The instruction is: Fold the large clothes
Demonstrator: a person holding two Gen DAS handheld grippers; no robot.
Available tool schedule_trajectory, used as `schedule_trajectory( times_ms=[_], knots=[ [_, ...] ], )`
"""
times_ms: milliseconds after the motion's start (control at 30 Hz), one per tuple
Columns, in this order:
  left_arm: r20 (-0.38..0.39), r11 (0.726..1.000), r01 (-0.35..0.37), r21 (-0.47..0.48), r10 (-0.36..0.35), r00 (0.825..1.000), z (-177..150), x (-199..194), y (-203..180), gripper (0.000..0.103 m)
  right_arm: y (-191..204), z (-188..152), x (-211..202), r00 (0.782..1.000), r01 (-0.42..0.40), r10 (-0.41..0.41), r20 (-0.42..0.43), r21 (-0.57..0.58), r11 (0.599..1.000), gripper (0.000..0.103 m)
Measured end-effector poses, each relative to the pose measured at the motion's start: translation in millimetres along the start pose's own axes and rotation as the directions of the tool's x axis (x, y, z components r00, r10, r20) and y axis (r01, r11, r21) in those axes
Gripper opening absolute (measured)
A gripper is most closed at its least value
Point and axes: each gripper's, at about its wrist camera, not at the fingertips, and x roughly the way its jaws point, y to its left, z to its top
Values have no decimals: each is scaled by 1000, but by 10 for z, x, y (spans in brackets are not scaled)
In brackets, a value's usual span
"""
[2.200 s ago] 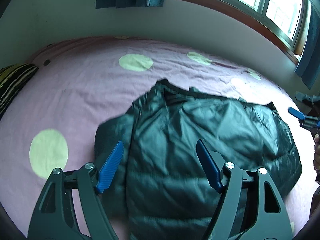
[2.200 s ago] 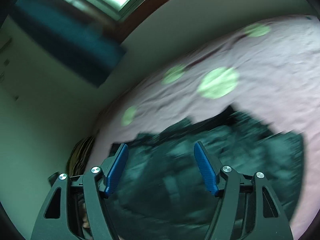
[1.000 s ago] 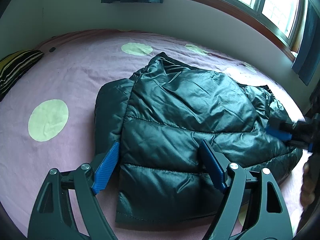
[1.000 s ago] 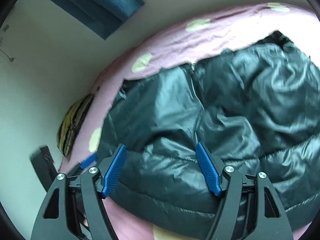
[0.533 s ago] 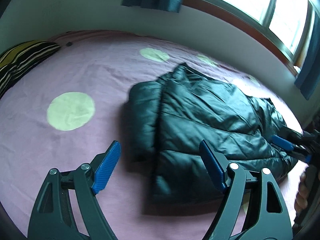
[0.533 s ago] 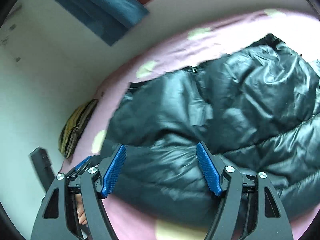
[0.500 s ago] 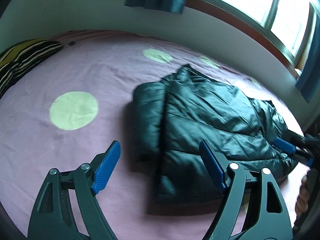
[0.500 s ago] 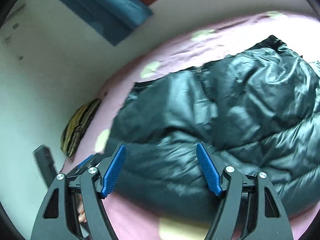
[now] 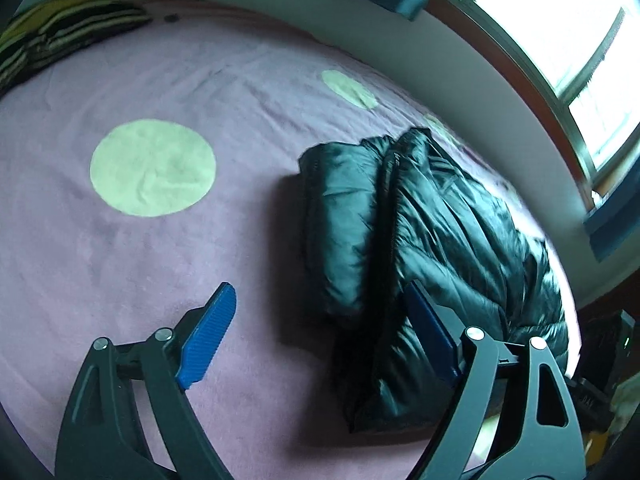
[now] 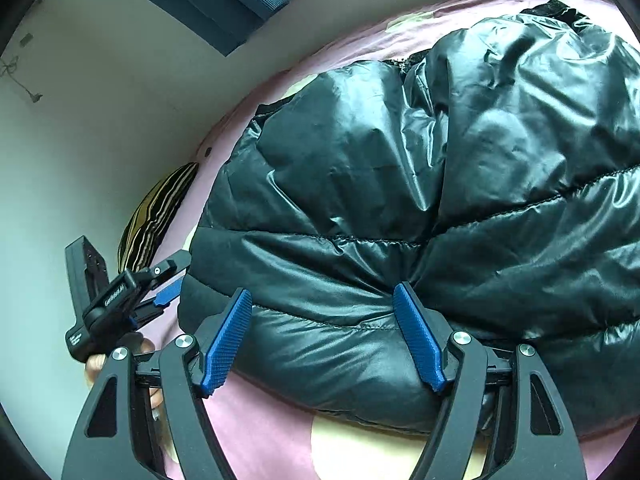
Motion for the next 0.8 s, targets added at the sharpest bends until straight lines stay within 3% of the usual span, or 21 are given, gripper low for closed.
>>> schedule_trajectory(
  times_ms=[367, 500, 567, 700, 800],
  knots=[
    [-35, 979, 114, -169, -121, 992, 12, 123, 235, 88, -14, -53, -26, 1000, -2, 2, 15, -16, 1000, 73],
    [-22, 976, 80, -202, -86, 996, -14, 48, 265, 88, -28, -49, -38, 1000, -8, 8, 16, -14, 1000, 73],
    [-21, 969, 99, -225, -106, 994, -22, 38, 277, 88, -41, -51, -41, 1000, -12, 12, 18, -11, 1000, 73],
    [-99, 951, 223, -215, -248, 964, -2, 228, 126, 88, -46, -62, -48, 1000, -12, 12, 24, -9, 1000, 73],
    [-131, 942, 264, -206, -293, 947, 50, 425, 8, 88, -51, -70, -54, 1000, -15, 15, 24, -7, 1000, 73]
  ],
)
